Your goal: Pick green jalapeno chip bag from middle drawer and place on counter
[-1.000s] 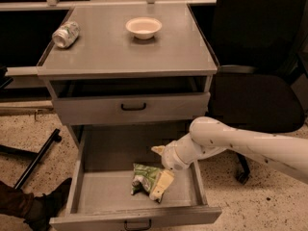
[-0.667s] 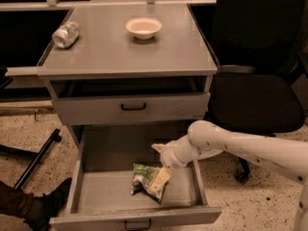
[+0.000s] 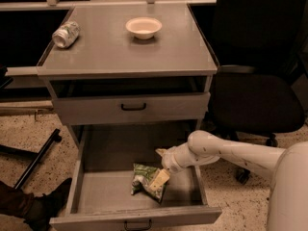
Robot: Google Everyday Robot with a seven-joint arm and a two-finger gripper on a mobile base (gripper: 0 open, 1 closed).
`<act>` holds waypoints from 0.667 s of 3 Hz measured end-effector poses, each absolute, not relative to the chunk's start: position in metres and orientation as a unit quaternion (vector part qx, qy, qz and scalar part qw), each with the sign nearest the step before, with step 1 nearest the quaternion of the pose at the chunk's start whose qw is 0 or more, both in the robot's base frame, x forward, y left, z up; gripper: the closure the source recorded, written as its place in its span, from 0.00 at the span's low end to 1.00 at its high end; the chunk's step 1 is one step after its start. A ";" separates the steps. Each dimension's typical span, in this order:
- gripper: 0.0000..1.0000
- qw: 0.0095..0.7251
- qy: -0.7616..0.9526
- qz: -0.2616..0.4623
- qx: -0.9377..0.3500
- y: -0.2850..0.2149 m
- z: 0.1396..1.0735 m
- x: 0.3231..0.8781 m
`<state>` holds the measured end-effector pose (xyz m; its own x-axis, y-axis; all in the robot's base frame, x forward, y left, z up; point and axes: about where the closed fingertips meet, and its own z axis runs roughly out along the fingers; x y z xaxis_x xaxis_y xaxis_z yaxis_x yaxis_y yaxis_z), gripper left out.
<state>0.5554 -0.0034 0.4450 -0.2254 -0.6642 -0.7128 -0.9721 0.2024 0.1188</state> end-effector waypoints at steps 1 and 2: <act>0.00 0.267 0.728 0.288 -0.562 -0.003 0.445 0.555; 0.00 0.262 0.733 0.281 -0.561 -0.002 0.429 0.559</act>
Offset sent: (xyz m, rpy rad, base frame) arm 0.0098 -0.0015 -0.0341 -0.0467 0.0041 -0.0250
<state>0.5587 -0.0022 0.4292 -0.2335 -0.6759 -0.6990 -0.9700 0.2123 0.1188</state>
